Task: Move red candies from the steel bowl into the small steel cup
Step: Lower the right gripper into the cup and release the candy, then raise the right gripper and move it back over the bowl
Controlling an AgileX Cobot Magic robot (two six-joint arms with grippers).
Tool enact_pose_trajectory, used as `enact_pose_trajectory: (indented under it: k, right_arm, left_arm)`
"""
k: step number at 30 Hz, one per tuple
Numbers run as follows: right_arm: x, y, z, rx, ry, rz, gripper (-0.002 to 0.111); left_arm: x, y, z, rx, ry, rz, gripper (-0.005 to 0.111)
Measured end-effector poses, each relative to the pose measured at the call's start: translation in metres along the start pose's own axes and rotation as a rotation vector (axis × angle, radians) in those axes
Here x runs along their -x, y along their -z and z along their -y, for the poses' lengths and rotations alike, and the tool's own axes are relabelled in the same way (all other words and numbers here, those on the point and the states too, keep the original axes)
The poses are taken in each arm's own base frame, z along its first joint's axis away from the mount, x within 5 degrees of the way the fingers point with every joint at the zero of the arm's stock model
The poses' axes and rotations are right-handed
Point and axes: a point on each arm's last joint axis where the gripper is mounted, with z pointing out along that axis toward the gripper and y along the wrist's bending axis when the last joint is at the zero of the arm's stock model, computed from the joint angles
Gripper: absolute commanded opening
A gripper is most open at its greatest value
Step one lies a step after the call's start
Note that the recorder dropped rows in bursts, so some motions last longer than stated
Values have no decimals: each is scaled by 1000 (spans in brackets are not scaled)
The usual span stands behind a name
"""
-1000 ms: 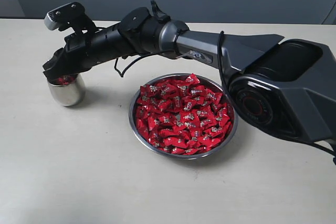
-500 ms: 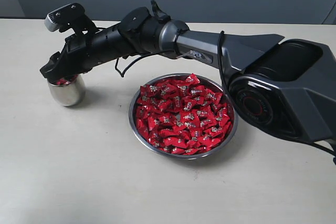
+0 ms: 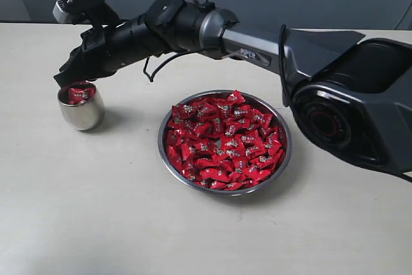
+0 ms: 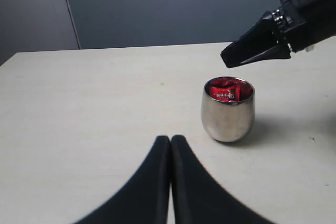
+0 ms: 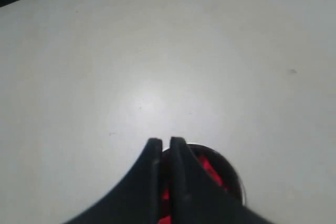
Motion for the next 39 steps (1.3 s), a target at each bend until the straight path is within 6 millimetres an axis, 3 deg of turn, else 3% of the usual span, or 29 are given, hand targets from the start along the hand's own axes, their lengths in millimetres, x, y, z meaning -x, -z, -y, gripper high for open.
enact_pose_trajectory:
  k: [7, 10, 12, 14, 19, 25, 31, 39]
  right_arm:
    - [24, 23, -4, -56, 2, 12, -1]
    - [22, 32, -2, -118, -38, 26, -1]
    - [10, 39, 0, -160, -57, 17, -1]
    - [3, 59, 3, -195, -52, 19, -1]
    - [-26, 127, 20, -273, -137, 59, -1]
    - [-64, 187, 12, -359, -151, 87, -1]
    - [-98, 226, -7, -408, -126, 40, -1]
    - [-114, 254, -29, -488, -126, 15, -1]
  left_arm:
    - [0, 0, 0, 0, 0, 0, 0]
    - [0, 0, 0, 0, 0, 0, 0]
    - [0, 0, 0, 0, 0, 0, 0]
    - [0, 0, 0, 0, 0, 0, 0]
    - [0, 0, 0, 0, 0, 0, 0]
    - [0, 0, 0, 0, 0, 0, 0]
    - [0, 0, 0, 0, 0, 0, 0]
    - [0, 0, 0, 0, 0, 0, 0]
